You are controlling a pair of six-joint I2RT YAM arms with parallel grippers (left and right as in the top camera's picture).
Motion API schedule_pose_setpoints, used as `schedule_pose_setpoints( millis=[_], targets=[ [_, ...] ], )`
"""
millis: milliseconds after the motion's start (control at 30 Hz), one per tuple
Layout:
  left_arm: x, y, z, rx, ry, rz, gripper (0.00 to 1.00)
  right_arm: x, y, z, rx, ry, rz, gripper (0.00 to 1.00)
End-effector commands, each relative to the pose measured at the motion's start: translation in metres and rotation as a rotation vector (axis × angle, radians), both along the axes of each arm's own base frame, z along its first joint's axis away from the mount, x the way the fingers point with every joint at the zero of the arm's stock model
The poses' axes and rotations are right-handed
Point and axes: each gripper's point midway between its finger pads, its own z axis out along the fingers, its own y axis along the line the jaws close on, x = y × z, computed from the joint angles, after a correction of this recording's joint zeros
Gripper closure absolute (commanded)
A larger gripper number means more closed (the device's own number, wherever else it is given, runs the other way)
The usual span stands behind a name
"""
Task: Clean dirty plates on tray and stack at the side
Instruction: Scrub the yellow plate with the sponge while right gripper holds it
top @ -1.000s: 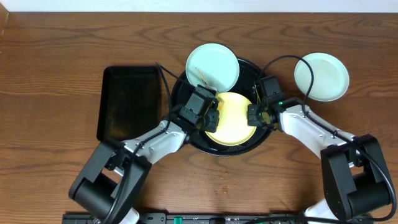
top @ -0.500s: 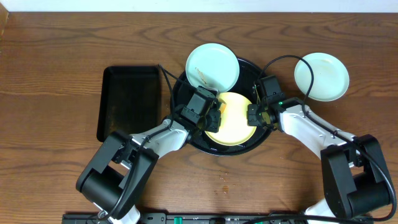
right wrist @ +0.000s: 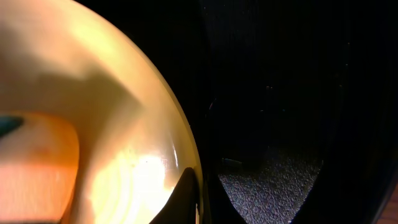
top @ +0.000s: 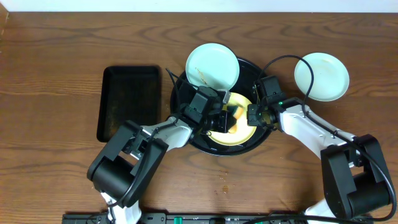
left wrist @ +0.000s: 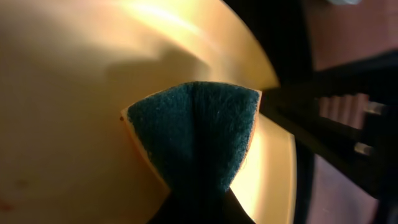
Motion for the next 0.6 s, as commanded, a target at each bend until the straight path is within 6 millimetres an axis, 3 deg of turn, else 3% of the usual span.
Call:
schedule_pose_setpoints(
  millis=[0, 33, 133, 200, 333, 400, 567],
  targets=[
    [0.017, -0.008, 0.069, -0.104, -0.122, 0.01, 0.93, -0.011, -0.007, -0.014, -0.049, 0.035, -0.012, 0.99],
    [0.026, -0.001, 0.091, -0.103, -0.185, 0.056, 0.93, -0.011, -0.007, -0.014, -0.049, 0.035, -0.012, 0.99],
    [0.032, 0.02, 0.104, -0.04, -0.209, 0.143, 0.93, -0.011, -0.007, -0.014, -0.049, 0.035, -0.012, 0.99],
    [0.028, 0.033, 0.093, 0.027, -0.168, 0.174, 0.93, -0.011, -0.007, -0.014, -0.05, 0.035, -0.009, 0.99],
    [0.01, 0.05, 0.043, 0.188, -0.063, 0.138, 0.92, -0.011, -0.007, -0.014, -0.05, 0.034, -0.009, 0.99],
    [0.006, 0.051, 0.02, 0.21, 0.002, 0.144, 0.93, -0.011, -0.007, -0.014, -0.05, 0.035, -0.009, 0.99],
    [-0.003, 0.052, -0.011, 0.225, 0.128, 0.182, 0.93, -0.011, -0.007, -0.014, -0.05, 0.035, -0.009, 0.99]
  ],
)
